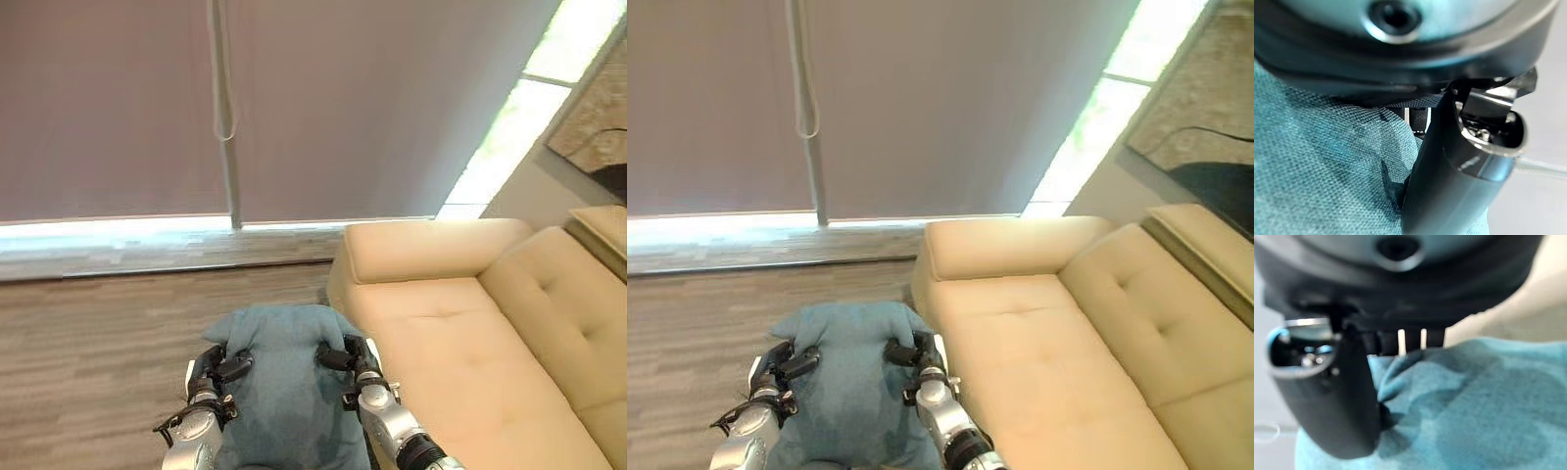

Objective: Pick up all the scattered cushions and arrange them neatly on the sofa.

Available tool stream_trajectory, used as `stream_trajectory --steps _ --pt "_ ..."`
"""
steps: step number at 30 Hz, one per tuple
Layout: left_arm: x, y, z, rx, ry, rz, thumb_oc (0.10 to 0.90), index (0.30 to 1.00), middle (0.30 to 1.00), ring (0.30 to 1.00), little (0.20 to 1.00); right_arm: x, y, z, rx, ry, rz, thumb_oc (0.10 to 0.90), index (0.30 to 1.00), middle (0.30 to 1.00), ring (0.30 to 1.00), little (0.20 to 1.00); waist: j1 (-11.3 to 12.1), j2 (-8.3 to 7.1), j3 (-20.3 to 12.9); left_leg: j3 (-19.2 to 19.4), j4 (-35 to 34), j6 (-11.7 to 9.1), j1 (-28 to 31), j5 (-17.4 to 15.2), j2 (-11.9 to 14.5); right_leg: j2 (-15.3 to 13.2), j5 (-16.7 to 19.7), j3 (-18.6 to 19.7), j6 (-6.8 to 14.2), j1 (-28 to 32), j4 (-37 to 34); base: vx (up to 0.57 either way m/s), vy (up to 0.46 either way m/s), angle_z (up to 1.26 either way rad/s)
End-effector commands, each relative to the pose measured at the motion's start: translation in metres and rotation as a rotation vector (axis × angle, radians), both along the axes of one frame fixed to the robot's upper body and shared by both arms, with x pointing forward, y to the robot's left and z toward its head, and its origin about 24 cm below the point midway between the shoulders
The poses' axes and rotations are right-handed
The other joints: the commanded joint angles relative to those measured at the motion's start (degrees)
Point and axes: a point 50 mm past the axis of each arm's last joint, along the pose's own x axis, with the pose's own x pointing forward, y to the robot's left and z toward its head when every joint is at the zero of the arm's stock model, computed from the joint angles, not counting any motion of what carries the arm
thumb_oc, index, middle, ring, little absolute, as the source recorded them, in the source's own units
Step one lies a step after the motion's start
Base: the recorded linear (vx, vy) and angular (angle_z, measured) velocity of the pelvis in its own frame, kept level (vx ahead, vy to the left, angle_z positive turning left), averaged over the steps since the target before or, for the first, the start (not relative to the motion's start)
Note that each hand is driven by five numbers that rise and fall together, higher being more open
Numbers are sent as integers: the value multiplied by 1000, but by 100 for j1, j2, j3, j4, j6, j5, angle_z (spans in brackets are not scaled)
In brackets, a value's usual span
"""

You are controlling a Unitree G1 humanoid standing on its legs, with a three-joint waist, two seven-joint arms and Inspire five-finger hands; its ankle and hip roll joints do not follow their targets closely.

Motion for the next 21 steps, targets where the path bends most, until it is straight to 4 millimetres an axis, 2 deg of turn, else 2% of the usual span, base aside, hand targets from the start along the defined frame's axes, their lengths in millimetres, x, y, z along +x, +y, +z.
stream_trajectory --steps 1,3,5,6,7,9,14,15,16,17,18,19,20,21 --pt "35 -96 41 -213 -266 -247 400 300 300 300 300 34 64 82 292 -365 93 400 300 300 300 300 -286 120 -319 167 -290 -136 492 -551 -104 13 460 -620 197 -135 -540 87 53 -90" --pt "36 -94 42 -204 -271 -236 400 300 300 300 300 32 56 76 277 -356 67 400 300 300 300 300 -354 134 -366 424 -436 -151 676 -631 -158 137 480 -928 136 -92 -835 107 13 -64" --pt "36 -94 42 -201 -275 -231 400 300 300 300 300 31 47 71 266 -347 39 400 300 300 300 300 -454 134 -454 596 -592 -149 843 -688 -231 301 561 -965 75 -122 -1116 222 -35 -54" --pt "38 -95 42 -204 -282 -229 400 300 300 300 300 32 37 69 256 -354 13 400 300 300 300 300 -549 199 -498 726 -661 -167 1015 -795 -225 341 548 -938 125 -242 -1167 225 -39 -58" --pt "38 -96 42 -205 -282 -229 400 300 300 300 300 32 37 69 256 -354 13 400 300 300 300 300 -539 204 -502 734 -664 -168 1013 -795 -224 346 552 -930 124 -249 -1172 287 -92 -65" --pt "41 -101 43 -202 -290 -245 400 300 300 300 300 30 19 67 249 -365 -45 400 300 300 300 300 -761 253 -598 889 -706 -162 1118 -926 -253 458 515 -688 70 -372 -1233 254 -128 -57" --pt "43 -111 44 -203 -289 -290 400 300 300 300 300 31 6 66 236 -374 -76 400 300 300 300 300 -949 293 -726 1018 -332 -278 1175 -1281 -150 662 344 -281 -115 -355 -1284 203 -132 -34" --pt "43 -112 43 -202 -286 -297 400 300 300 300 300 30 4 66 233 -377 -73 400 300 300 300 300 -1002 273 -789 1079 -34 -406 1151 -1441 -85 774 280 -162 -202 -273 -1395 224 -267 -11" --pt "43 -113 43 -206 -285 -301 400 300 300 300 300 32 4 70 235 -392 -69 400 300 300 300 300 -1037 167 -811 1220 604 -550 948 -1526 16 837 332 -89 -347 -188 -1558 314 -446 -15" --pt "43 -110 44 -198 -287 -301 400 300 300 300 300 35 4 74 236 -406 -65 400 300 300 300 300 -1003 64 -802 1281 2037 -858 492 -1190 546 1066 288 87 -503 94 -1739 221 -368 -22" --pt "43 -110 44 -198 -287 -301 400 300 300 300 300 35 4 74 236 -406 -65 400 300 300 300 300 -1011 87 -810 1265 2109 -868 446 -1224 588 1098 291 75 -513 88 -1751 247 -340 -34" --pt "44 -108 45 -190 -292 -299 400 300 300 300 300 36 5 78 245 -419 -61 400 300 300 300 300 -946 78 -751 981 2925 -933 135 -967 687 1229 269 232 -637 157 -1784 172 -151 -46" --pt "42 -106 43 -181 -285 -298 400 300 300 300 300 35 5 79 259 -422 -66 400 300 300 300 300 -851 30 -705 380 3460 -808 -451 -949 482 1346 139 468 -731 293 -1882 171 -148 -58" --pt "42 -106 43 -181 -285 -298 400 300 300 300 300 35 5 79 259 -422 -67 400 300 300 300 300 -878 5 -736 364 3439 -798 -487 -918 449 1319 146 445 -728 264 -1887 238 -19 -64"
